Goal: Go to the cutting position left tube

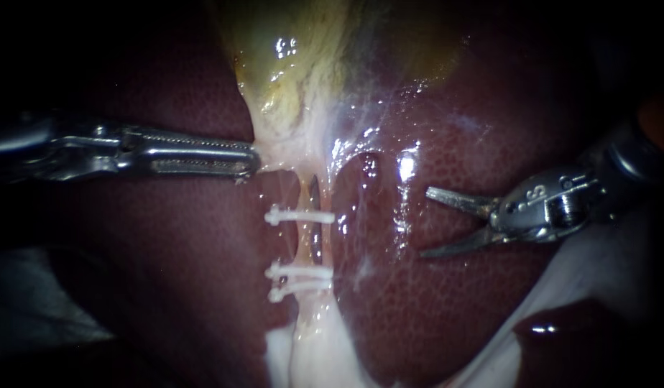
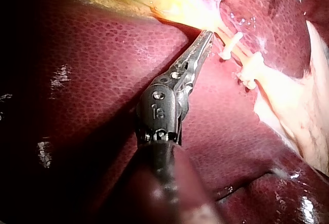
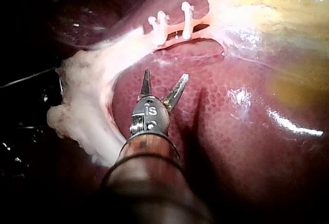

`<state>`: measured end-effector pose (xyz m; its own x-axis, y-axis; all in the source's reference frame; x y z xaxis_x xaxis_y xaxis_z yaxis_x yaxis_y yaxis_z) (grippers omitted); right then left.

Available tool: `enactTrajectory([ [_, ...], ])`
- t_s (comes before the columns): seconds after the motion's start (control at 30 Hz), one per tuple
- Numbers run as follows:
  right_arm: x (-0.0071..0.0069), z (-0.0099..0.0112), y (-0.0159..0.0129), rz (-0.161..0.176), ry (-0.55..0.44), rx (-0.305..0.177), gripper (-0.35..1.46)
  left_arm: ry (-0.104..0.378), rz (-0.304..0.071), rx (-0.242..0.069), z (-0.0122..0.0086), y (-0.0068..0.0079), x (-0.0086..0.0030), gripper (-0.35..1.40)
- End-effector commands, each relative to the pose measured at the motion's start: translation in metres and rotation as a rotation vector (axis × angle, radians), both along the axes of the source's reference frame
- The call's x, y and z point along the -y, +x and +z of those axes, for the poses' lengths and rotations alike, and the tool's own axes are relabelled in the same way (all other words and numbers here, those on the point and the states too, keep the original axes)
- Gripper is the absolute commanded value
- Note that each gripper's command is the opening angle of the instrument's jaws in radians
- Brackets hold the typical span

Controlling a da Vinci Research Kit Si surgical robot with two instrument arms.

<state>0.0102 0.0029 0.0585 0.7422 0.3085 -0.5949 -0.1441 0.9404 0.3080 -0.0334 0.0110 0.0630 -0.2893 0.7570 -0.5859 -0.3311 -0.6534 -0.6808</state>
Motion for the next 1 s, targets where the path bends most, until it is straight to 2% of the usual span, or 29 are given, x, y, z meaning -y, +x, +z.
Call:
enactTrajectory([
  [0.03,0.0000,0.0000,0.0000,0.000,0.000,0.000,1.44,0.003,0.001,0.002,-0.0007,0.0004,-0.0002,-0.35],
  [0.17,0.0000,0.0000,0.0000,0.000,0.001,0.000,1.44,0.017,-0.010,0.001,-0.0033,0.0022,-0.0014,-0.35],
  [0.23,-0.0001,0.0000,0.0000,0.000,0.001,0.000,1.44,0.005,-0.023,0.009,-0.0049,0.0034,-0.0020,-0.35],
  [0.33,-0.0001,0.0000,0.0001,-0.005,0.011,-0.009,1.44,-0.006,-0.031,0.010,-0.0063,0.0044,-0.0023,-0.35],
  [0.4,-0.0001,0.0001,0.0005,-0.020,0.032,-0.026,1.44,-0.011,-0.031,0.008,-0.0066,0.0045,-0.0022,-0.35],
  [0.5,0.0002,0.0004,0.0017,-0.041,0.057,-0.078,1.44,-0.013,-0.033,0.006,-0.0065,0.0042,-0.0020,-0.35],
  [0.67,0.0017,0.0013,0.0046,-0.013,0.146,-0.198,1.44,-0.014,-0.034,0.005,-0.0064,0.0041,-0.0019,-0.35],
  [0.83,0.0030,0.0023,0.0074,-0.011,0.218,-0.247,1.44,-0.014,-0.034,0.005,-0.0065,0.0040,-0.0018,-0.35],
  [1.0,0.0033,0.0034,0.0095,-0.009,0.279,-0.295,1.44,-0.014,-0.035,0.004,-0.0066,0.0039,-0.0017,-0.35],
])
